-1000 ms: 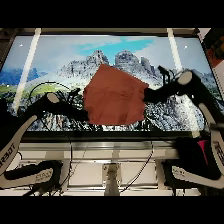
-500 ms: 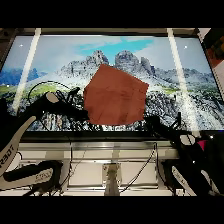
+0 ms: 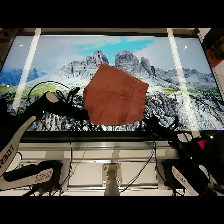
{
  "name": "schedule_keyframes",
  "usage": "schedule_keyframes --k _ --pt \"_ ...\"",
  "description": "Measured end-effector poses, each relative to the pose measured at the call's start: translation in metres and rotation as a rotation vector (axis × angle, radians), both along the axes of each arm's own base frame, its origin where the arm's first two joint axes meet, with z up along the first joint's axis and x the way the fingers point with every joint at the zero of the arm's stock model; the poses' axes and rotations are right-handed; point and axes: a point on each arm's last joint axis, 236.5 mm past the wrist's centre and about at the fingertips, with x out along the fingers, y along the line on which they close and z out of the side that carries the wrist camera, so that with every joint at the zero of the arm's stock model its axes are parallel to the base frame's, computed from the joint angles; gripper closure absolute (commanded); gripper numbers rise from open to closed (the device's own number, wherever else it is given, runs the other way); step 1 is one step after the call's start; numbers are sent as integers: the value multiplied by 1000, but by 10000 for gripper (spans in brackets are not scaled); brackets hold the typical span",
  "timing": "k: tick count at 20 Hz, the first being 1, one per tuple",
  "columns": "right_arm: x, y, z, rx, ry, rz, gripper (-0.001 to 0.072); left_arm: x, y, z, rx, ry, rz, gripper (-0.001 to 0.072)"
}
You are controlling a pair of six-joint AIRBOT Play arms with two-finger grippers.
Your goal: Fold the clothes and pants, and hang the long-sleeved shirts on hangers.
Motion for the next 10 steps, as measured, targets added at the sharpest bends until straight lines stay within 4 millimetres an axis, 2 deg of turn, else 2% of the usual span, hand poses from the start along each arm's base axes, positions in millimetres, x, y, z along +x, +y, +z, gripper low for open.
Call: schedule_keyframes --k 6,8,9,10 --pt "10 11 -20 -15 93 77 258 0 0 0 -1 0 0 703" --pt "14 15 -27 -14 123 103 283 0 0 0 -1 0 1 703" --pt "17 16 -30 -16 130 116 432 0 0 0 -1 0 1 703" --pt "20 16 -33 -31 131 132 693 1 0 0 0 -3 3 703"
